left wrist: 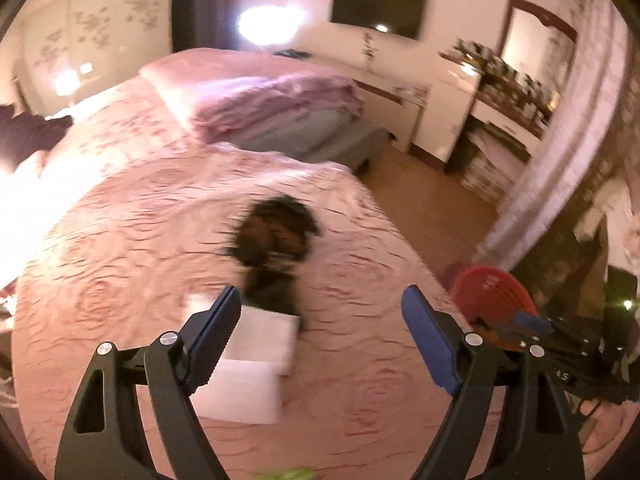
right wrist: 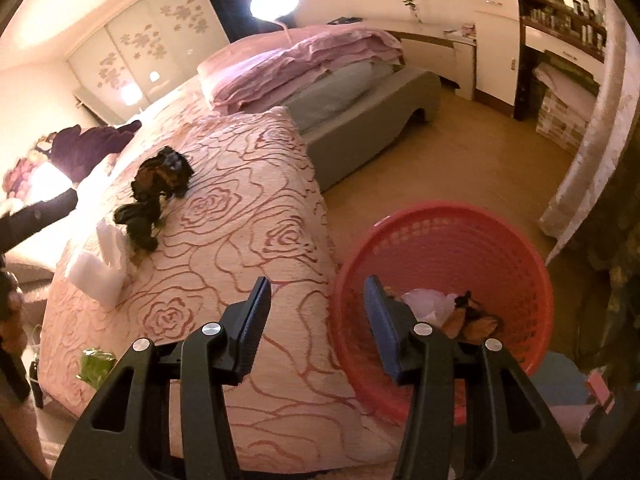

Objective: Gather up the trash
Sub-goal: 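Grasp the white foam sheet with the left gripper while the right grasps the green packet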

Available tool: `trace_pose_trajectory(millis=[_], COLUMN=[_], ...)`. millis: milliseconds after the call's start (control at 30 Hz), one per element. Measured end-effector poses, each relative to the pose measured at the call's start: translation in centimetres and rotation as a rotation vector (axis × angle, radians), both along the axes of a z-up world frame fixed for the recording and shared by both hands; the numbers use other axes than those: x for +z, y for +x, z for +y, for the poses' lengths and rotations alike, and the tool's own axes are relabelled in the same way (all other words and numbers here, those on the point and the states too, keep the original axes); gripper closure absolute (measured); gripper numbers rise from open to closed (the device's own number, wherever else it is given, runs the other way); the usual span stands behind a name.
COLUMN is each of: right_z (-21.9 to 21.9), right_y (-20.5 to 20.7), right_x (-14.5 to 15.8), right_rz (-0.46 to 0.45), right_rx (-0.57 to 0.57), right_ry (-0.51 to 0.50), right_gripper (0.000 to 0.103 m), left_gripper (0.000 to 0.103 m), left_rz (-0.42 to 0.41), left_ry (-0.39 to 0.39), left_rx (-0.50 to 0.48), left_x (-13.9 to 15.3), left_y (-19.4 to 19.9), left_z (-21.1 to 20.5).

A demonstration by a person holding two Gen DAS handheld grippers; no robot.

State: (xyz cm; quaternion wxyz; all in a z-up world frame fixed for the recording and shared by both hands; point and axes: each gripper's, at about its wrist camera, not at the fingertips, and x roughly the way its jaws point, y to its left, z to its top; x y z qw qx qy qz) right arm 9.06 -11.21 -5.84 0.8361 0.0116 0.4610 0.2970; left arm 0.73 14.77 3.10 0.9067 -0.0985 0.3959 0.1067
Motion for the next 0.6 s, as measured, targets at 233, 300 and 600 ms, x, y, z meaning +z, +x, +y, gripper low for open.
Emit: trace_pose_trajectory(millis=[233,300,600], right_z=[1.6,2.0,3.4], right_y=[-0.6,-0.7,-1.1], right_x=[0.0,0.0,-0.2], right_rz=[0.002,0.004,0.012], right_rx=[0.038,0.045,0.076], right_ry=[-0.007,-0.009,-0.023], right_gripper=[0.056,0.055,0.055], left_gripper=[0.023,0.023,0.023], left_rz=[-0.012,-0.001,0.051], left_ry=[0.012,0.017,-0.017], left_rx=[0.073,0.077,0.048], left_x=[0.1,-0.6,-3.9], left_y=[-3.6,-4.3,-4.6], left_z=[3.8,4.3,3.9])
